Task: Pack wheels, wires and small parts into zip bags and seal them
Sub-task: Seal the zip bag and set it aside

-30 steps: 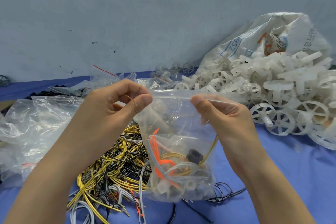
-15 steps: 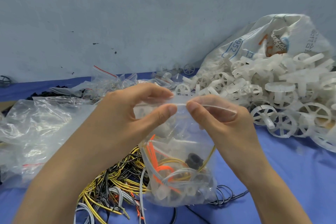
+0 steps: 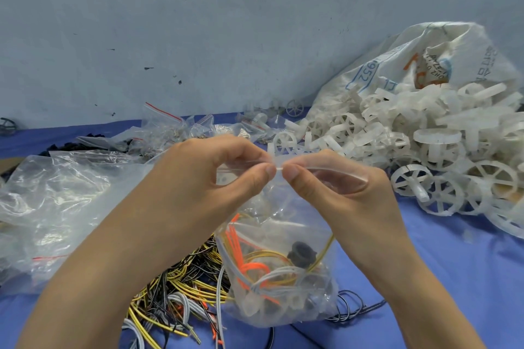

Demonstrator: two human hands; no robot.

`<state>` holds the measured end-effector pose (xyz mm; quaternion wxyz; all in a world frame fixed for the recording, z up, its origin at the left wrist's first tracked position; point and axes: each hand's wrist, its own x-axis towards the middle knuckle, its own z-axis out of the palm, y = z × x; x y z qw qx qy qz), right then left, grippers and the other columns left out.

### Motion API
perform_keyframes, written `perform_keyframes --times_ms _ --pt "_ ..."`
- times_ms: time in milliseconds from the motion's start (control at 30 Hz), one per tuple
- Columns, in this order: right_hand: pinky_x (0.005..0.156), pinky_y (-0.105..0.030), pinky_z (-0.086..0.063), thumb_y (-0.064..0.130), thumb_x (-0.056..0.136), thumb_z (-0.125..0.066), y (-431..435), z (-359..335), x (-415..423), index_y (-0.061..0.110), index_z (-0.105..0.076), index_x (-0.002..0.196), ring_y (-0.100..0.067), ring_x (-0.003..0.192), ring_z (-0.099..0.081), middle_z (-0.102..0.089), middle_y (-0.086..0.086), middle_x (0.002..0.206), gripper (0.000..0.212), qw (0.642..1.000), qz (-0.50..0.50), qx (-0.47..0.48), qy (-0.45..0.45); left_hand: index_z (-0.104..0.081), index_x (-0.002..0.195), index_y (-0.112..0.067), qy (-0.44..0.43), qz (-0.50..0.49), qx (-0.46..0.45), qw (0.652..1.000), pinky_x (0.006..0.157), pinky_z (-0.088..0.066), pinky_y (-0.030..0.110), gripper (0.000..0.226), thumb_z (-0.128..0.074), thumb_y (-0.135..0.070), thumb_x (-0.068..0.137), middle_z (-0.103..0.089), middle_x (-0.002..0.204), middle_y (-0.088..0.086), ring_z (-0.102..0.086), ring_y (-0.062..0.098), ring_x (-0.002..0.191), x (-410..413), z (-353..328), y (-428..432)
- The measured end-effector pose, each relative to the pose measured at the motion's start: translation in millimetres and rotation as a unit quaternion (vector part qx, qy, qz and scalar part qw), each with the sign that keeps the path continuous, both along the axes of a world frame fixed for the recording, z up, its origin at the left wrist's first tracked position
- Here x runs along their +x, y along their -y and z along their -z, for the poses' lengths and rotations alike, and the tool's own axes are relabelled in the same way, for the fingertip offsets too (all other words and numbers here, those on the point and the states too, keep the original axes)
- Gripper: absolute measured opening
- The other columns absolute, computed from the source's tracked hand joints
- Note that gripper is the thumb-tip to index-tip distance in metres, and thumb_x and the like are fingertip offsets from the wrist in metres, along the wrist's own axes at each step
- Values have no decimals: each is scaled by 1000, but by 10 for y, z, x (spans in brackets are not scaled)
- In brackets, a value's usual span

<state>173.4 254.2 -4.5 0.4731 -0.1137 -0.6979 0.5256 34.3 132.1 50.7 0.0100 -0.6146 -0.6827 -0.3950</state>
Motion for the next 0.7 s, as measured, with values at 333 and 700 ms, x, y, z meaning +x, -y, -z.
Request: perform_keyframes --times_ms 333,700 --pt "67 -20 -52 29 75 -78 32 -46 18 25 -81 83 -24 79 -67 -75 0 84 10 1000 -16 -14 -5 -72 84 -36 10 -2 -3 1000 71 -43 10 23 -57 -52 84 -70 83 -19 -63 -1 85 4 -1 5" --pt "60 -11 -47 27 78 -74 -7 -89 52 24 -81 86 3 63 -61 -76 10 79 11 996 -35 -79 21 -67 89 -33 -47 -27 64 996 74 -37 3 13 -60 -44 93 -66 86 -18 -60 -4 89 -1 58 -57"
